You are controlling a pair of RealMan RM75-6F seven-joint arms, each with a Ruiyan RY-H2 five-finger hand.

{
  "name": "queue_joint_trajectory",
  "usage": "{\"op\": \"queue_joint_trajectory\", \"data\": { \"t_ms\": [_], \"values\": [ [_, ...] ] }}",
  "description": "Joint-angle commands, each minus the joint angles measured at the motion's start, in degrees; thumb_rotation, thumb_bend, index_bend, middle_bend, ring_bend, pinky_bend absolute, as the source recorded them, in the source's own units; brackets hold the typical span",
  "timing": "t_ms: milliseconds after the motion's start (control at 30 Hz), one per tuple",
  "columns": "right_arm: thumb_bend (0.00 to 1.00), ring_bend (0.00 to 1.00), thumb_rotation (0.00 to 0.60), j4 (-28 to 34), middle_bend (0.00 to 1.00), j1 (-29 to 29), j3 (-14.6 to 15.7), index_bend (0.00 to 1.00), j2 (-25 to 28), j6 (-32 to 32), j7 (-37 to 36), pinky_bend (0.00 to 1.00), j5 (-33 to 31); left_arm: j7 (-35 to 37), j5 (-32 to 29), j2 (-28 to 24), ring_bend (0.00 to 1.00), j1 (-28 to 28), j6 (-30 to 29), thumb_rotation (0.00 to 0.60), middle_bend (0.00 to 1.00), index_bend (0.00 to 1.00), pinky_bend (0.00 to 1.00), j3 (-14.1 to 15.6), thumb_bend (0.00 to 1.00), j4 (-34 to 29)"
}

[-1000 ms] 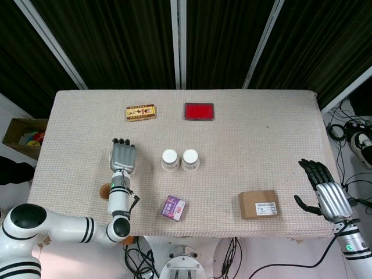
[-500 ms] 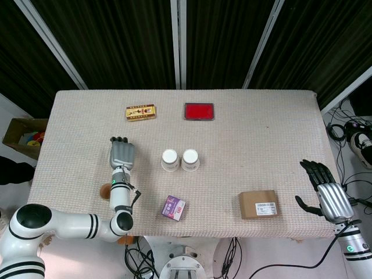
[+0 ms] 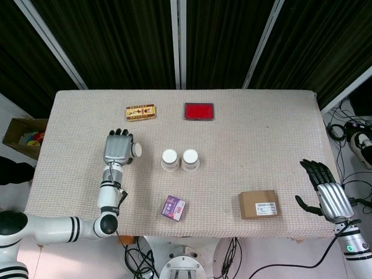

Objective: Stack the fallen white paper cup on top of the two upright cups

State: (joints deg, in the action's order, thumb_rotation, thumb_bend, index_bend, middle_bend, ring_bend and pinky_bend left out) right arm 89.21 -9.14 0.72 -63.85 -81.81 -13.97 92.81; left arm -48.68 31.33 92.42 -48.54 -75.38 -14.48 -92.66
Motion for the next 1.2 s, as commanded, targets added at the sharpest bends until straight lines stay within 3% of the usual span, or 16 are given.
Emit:
{"op": "queue_joint_trajectory", "data": {
  "t_ms": [33, 167, 267, 467, 833, 1200],
  "values": [
    [0.26, 0.00, 0.600, 0.19, 0.07, -0.13, -0.15, 0.04, 0.33, 0.17, 0.48, 0.00, -0.12, 26.33, 16.78, -6.58, 0.18, 8.22, 4.72, 0.600, 0.24, 0.55, 0.22, -2.74, 0.32, -5.28],
    [0.26, 0.00, 0.600, 2.23, 0.07, -0.46, -0.84, 0.04, 2.62, 0.15, 3.51, 0.00, -0.34, 45.92, 25.58, -6.82, 0.18, 11.35, 8.41, 0.600, 0.24, 0.54, 0.22, -3.89, 0.31, -5.03],
    [0.26, 0.00, 0.600, 4.26, 0.07, -0.29, -1.26, 0.04, 4.25, -0.68, 4.42, 0.00, -0.28, 56.66, 30.93, -5.12, 0.18, 11.90, 10.46, 0.600, 0.24, 0.54, 0.21, -4.04, 0.30, -2.62],
    [0.26, 0.00, 0.600, 5.86, 0.07, 0.32, -1.48, 0.04, 4.98, -1.55, 5.71, 0.00, -0.56, 70.40, 38.17, 0.55, 0.18, 10.56, 12.65, 0.600, 0.23, 0.54, 0.21, -3.76, 0.27, 4.20],
    [0.26, 0.00, 0.600, 6.45, 0.07, 0.57, -1.57, 0.04, 4.82, -0.86, 6.30, 0.00, -1.46, 73.13, 38.57, 8.93, 0.17, 5.25, 16.85, 0.600, 0.23, 0.54, 0.20, -5.27, 0.25, 14.05],
    [0.26, 0.00, 0.600, 5.71, 0.07, 0.36, -1.72, 0.04, 4.13, 0.04, 5.78, 0.00, -1.94, 69.86, 35.36, 10.87, 0.17, 3.50, 18.98, 0.600, 0.23, 0.54, 0.19, -6.51, 0.24, 15.69]
  ]
}}
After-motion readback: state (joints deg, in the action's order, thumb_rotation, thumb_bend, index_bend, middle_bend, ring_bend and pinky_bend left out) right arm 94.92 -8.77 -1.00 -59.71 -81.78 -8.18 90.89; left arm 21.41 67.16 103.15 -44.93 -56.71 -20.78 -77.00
